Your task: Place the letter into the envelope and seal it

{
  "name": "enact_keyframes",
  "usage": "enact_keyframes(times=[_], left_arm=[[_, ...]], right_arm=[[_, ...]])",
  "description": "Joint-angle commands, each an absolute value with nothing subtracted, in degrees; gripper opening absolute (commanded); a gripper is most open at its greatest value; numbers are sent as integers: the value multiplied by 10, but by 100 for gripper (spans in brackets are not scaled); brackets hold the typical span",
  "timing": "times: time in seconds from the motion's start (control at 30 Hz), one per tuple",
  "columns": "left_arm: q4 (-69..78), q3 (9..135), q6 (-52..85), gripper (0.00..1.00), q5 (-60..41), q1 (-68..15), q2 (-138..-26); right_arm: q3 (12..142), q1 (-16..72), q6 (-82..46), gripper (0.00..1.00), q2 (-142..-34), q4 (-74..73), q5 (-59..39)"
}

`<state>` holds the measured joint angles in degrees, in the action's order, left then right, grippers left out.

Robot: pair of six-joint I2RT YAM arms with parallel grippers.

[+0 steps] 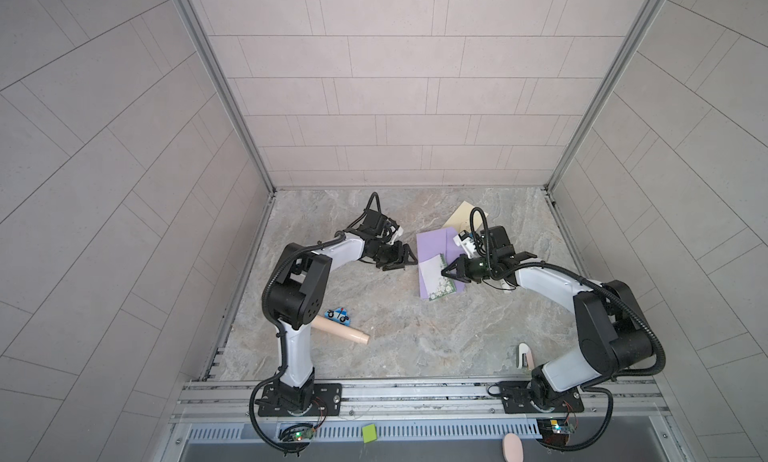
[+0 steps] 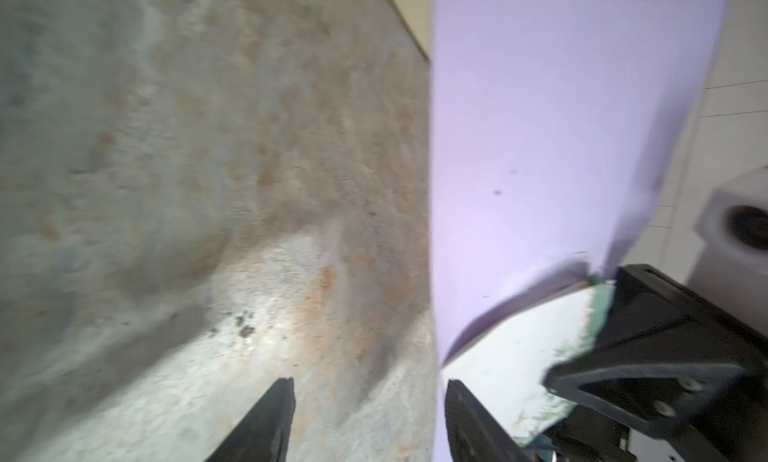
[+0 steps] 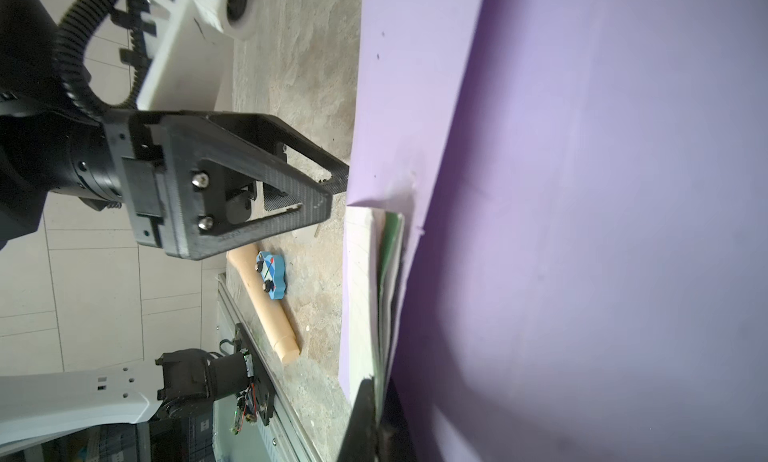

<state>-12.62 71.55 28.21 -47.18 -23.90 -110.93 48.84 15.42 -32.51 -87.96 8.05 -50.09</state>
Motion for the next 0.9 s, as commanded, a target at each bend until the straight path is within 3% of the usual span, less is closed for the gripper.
enact_keyframes(times=[0.0,0.07,0.17,0.37,0.6,0.87], left_arm=[[-33,699,334,67,-536,-236,-1091],[8,689,363,67,-542,-236,-1097],[64,676,404,59,-541,-237,-1108],[105,657,425,23,-520,-237,-1110],[115,642,423,2,-515,-237,-1101],[-36,650,309,0,-421,-237,-1087]], right_arm=[[499,154,-306,0,-861,94,-528],[500,155,-308,0,-860,91,-529],[500,159,-320,0,-860,77,-529],[491,164,-340,0,-865,53,-520],[487,164,-346,0,-868,50,-497],[471,116,-337,0,-869,73,-464]])
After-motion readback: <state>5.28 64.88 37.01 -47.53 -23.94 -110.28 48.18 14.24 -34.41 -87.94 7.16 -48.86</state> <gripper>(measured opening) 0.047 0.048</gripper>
